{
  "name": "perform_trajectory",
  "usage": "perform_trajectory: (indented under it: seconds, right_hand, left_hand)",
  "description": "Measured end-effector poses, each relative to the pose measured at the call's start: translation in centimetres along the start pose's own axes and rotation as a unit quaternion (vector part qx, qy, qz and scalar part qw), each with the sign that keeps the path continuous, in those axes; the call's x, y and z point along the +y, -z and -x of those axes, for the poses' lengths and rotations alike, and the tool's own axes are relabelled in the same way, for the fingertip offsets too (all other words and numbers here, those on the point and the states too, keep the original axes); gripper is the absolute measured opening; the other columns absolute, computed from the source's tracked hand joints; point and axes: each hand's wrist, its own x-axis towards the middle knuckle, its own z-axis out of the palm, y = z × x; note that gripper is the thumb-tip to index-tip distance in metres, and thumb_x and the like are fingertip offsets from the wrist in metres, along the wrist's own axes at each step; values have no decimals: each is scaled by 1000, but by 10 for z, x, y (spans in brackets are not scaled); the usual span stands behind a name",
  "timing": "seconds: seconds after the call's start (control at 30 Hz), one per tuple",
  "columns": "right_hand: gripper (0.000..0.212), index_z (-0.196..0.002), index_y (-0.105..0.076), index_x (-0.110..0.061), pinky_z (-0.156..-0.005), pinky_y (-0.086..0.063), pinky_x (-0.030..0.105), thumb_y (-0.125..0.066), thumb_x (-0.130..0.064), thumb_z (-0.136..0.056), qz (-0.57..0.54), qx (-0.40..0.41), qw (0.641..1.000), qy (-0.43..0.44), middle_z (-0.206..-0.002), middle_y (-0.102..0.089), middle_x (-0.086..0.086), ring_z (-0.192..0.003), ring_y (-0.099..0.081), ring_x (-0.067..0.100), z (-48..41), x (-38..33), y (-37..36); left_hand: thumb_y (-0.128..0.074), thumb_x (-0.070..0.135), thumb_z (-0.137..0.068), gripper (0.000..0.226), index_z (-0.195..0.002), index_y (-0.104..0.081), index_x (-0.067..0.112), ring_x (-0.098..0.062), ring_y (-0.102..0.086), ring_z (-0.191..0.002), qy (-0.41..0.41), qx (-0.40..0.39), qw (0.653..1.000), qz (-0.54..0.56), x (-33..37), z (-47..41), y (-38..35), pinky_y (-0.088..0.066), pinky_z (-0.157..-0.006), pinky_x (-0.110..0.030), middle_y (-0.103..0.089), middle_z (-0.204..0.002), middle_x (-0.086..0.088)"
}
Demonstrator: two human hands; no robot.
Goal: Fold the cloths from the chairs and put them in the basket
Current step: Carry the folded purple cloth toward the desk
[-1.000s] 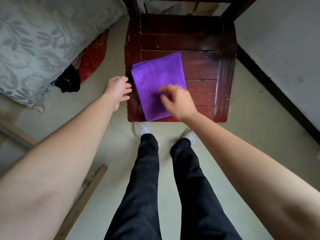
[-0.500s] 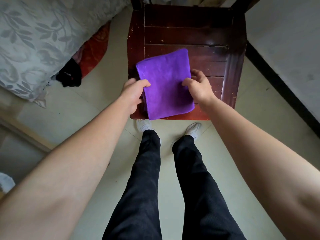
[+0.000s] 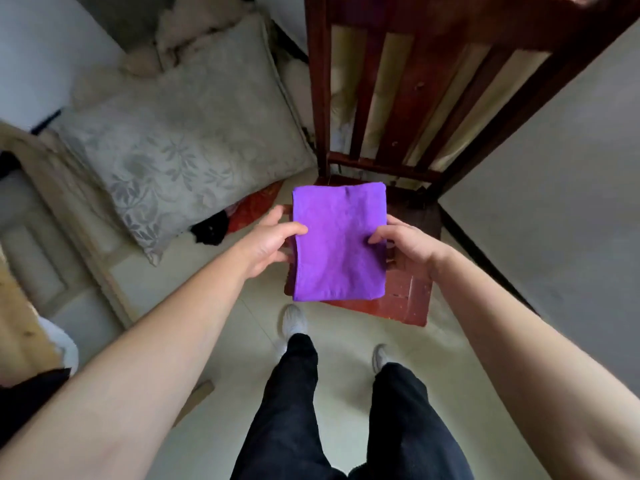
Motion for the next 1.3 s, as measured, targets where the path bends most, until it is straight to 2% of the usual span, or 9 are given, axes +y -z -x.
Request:
perform_trajectory:
  seconds: [0.1, 0.2, 0.3, 0.4, 0.57, 0.63, 0.97, 1.1, 1.3]
  right_hand:
    - [46, -109, -58, -34, -68, -46, 31, -60, -4, -74, 21, -52, 997, 47, -86, -55, 3, -66, -53, 17, 39, -22, -15]
    - [71, -125, -50, -41, -75, -52, 42, -62, -1, -67, 42, -114, 989, 88, -108, -61, 2, -91, -62, 24, 74, -38, -37]
    - [70, -128, -44, -40, -77, -55, 48, -57, 5, -77, 82, -187, 972, 112, -115, -61, -2, -103, -63, 22, 117, -52, -71]
    - [69, -130, -42, -37, -82, -54, 49, -55, 6, -78, 141, -246, 951, 121, -110, -61, 0, -100, -62, 25, 153, -63, -109]
    - [69, -131, -40, -37, -64, -56, 34, -56, 5, -79, 236, -338, 901, 134, -89, -59, 4, -77, -57, 24, 222, -59, -213]
    - [70, -129, -42, -37, -65, -55, 34, -59, 2, -73, 261, -372, 879, 141, -83, -60, 2, -68, -57, 21, 250, -45, -255]
    - [68, -127, -45, -33, -68, -58, 38, -59, -1, -68, 385, -528, 747, 120, -103, -65, 3, -90, -60, 29, 401, 158, -489]
    - [63, -127, -40, -28, -53, -55, 31, -53, 8, -78, 438, -563, 689, 129, -93, -61, 7, -66, -59, 26, 478, 288, -590]
    - [66, -125, -41, -35, -64, -58, 38, -59, 0, -73, 514, -601, 598, 128, -100, -65, 3, -69, -66, 22, 567, 454, -715]
  left_hand:
    - [-62, 11, -87, 46, -127, -48, 29, -18, -67, -99, -50, 35, 998, -7, 16, 68, 0, -54, -78, -38, -68, -117, 4]
    - [-56, 7, -91, 38, -119, -49, 31, -18, -67, -86, -96, 103, 990, 24, 16, 143, 2, -52, -75, -35, -67, -114, -1]
    - [-55, 7, -93, 36, -120, -49, 30, -21, -66, -82, -122, 173, 975, 64, 2, 222, 4, -53, -70, -35, -66, -114, -8]
    - [-57, 7, -94, 34, -119, -50, 29, -20, -68, -80, -151, 228, 956, 108, -16, 294, 7, -54, -63, -32, -69, -110, -5]
    - [-56, 7, -94, 38, -123, -51, 31, -18, -70, -87, -210, 341, 899, 179, -65, 423, 20, -54, -68, -35, -72, -107, -1]
    - [-58, 8, -93, 44, -129, -50, 31, -19, -70, -89, -224, 389, 870, 203, -94, 468, 26, -55, -69, -35, -72, -109, -3]
    - [-64, 8, -91, 54, -129, -50, 44, -17, -69, -83, -239, 587, 713, 299, -339, 720, 33, -56, -60, -33, -66, -116, -4]
    - [-64, 8, -91, 53, -129, -48, 42, -18, -71, -82, -230, 644, 649, 334, -463, 836, 26, -56, -56, -30, -68, -110, -1]
    - [-65, 5, -90, 53, -131, -52, 36, -20, -71, -87, -231, 698, 558, 385, -620, 969, 21, -58, -63, -38, -68, -112, -11]
